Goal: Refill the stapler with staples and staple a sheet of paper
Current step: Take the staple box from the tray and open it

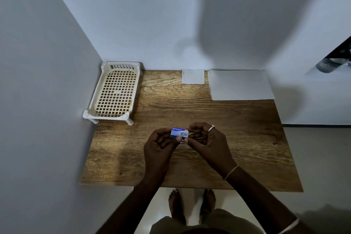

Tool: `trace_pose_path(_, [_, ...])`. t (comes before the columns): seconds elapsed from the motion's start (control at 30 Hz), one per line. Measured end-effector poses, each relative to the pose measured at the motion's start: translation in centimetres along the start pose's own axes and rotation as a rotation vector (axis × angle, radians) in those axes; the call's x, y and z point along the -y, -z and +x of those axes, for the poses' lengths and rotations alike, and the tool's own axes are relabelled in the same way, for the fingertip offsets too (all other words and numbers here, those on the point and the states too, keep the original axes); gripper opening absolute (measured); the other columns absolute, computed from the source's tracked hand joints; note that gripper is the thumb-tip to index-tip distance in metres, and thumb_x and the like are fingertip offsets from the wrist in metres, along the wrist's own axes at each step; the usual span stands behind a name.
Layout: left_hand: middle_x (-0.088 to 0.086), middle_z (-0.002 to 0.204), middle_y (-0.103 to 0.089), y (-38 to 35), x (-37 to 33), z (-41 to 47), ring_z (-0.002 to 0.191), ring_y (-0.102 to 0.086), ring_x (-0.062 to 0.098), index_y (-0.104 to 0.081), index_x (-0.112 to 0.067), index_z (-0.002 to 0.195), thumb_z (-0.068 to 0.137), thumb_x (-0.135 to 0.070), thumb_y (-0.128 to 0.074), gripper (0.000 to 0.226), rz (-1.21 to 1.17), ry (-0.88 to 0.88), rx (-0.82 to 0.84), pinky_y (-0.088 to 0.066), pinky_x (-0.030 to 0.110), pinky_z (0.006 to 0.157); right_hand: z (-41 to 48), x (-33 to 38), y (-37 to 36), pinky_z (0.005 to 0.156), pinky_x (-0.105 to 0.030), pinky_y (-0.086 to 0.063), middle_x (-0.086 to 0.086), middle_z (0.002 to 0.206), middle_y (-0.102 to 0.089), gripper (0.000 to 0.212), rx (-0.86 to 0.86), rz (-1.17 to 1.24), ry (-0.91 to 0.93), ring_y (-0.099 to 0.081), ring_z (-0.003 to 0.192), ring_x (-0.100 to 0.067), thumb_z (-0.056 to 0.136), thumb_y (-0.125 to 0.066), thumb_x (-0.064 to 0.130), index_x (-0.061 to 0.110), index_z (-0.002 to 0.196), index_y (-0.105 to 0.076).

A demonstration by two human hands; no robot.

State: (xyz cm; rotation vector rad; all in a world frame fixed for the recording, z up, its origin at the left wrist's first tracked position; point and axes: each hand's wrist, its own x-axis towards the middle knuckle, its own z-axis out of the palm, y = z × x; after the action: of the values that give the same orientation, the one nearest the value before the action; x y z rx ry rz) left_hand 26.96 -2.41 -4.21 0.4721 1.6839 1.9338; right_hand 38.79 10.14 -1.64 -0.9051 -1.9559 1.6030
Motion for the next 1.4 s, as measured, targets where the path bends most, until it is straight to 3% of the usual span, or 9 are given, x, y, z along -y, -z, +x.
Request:
trace_pose_path(0.23, [0.011, 0.102, -0.078, -0.2, -0.4, 0.2, 0.100, -0.076, 0.028, -0.070, -0.012, 0.094, 0.077, -0.006, -0.086, 0.025, 0.002, -0.090, -0.015, -0.061, 0.032, 0.083, 0.1, 0.8, 0.4, 0.081, -0.038, -0.063, 0.007, 0.102, -0.077, 0.036, 0.009, 0.051, 0.006, -0.075, 0.091, -0.012, 0.075, -0.086, 0.018, 0.026, 0.107, -0.071])
trace_pose_path(0.43, [0.006, 0.100, -0.079, -0.3, -1.0, 0.1, 0.097, -0.077, 0.022, -0.075, -0.008, 0.097, 0.081, -0.012, -0.085, 0.019, 0.022, -0.132, 0.003, -0.059, 0.023, 0.080, -0.1, 1.4, 1.0, 0.082, -0.035, -0.062, 0.005, 0.103, -0.078, 0.036, 0.027, 0.100, 0.029, -0.075, 0.094, -0.013, 0.076, -0.088, 0.020, 0.025, 0.108, -0.071])
trace_pose_path(0.57, [0.010, 0.103, -0.078, -0.3, -1.2, 0.0, 0.100, -0.076, 0.027, -0.071, -0.011, 0.097, 0.081, -0.010, -0.085, 0.021, -0.026, -0.089, 0.028, -0.061, 0.029, 0.082, -0.2, 1.5, 1.2, 0.081, -0.034, -0.062, 0.002, 0.101, -0.078, 0.038, 0.028, 0.156, 0.013, -0.076, 0.093, -0.016, 0.073, -0.089, 0.017, 0.022, 0.107, -0.072])
trace_pose_path(0.63, [0.013, 0.107, -0.078, -0.2, -1.2, 0.0, 0.102, -0.076, 0.030, -0.067, -0.015, 0.106, 0.080, -0.010, -0.086, 0.032, -0.053, -0.037, 0.047, -0.062, 0.036, 0.085, -0.3, 1.5, 1.3, 0.081, -0.035, -0.062, 0.000, 0.101, -0.078, 0.039, 0.028, 0.181, 0.010, -0.076, 0.092, -0.017, 0.072, -0.089, 0.012, 0.019, 0.106, -0.072])
trace_pose_path(0.77, [0.008, 0.114, -0.077, 0.0, -1.3, 0.0, 0.106, -0.075, 0.026, -0.066, -0.019, 0.130, 0.081, -0.014, -0.084, 0.053, -0.024, 0.035, 0.086, -0.061, 0.035, 0.089, -0.5, 1.3, 1.4, 0.080, -0.033, -0.062, -0.005, 0.101, -0.078, 0.039, 0.014, 0.262, 0.009, -0.076, 0.092, -0.022, 0.070, -0.089, 0.005, 0.014, 0.104, -0.072])
trace_pose_path(0.9, [0.007, 0.114, -0.077, -0.1, -1.6, -0.1, 0.106, -0.075, 0.025, -0.073, -0.013, 0.118, 0.079, -0.016, -0.083, 0.040, -0.017, 0.034, 0.086, -0.061, 0.035, 0.088, -0.7, 1.4, 1.4, 0.080, -0.032, -0.062, -0.009, 0.103, -0.078, 0.040, 0.002, 0.370, -0.007, -0.076, 0.095, -0.027, 0.069, -0.089, 0.003, 0.012, 0.104, -0.073])
trace_pose_path(1.13, [0.009, 0.111, -0.078, -0.4, -2.2, -0.1, 0.103, -0.076, 0.026, -0.073, -0.009, 0.115, 0.078, -0.013, -0.082, 0.038, -0.043, 0.036, 0.074, -0.060, 0.031, 0.083, -0.9, 0.9, 1.3, 0.082, -0.029, -0.060, -0.010, 0.111, -0.076, 0.045, 0.000, 0.486, -0.054, -0.073, 0.104, -0.028, 0.074, -0.083, -0.002, 0.012, 0.115, -0.072])
trace_pose_path(1.4, [0.010, 0.111, -0.078, -0.3, -2.7, 0.0, 0.103, -0.076, 0.028, -0.073, -0.010, 0.114, 0.076, -0.009, -0.082, 0.039, -0.063, 0.033, 0.079, -0.061, 0.031, 0.082, -1.1, 0.7, 1.4, 0.083, -0.031, -0.060, -0.006, 0.111, -0.077, 0.038, 0.042, 0.353, -0.027, -0.074, 0.103, -0.024, 0.081, -0.080, 0.002, 0.011, 0.116, -0.072])
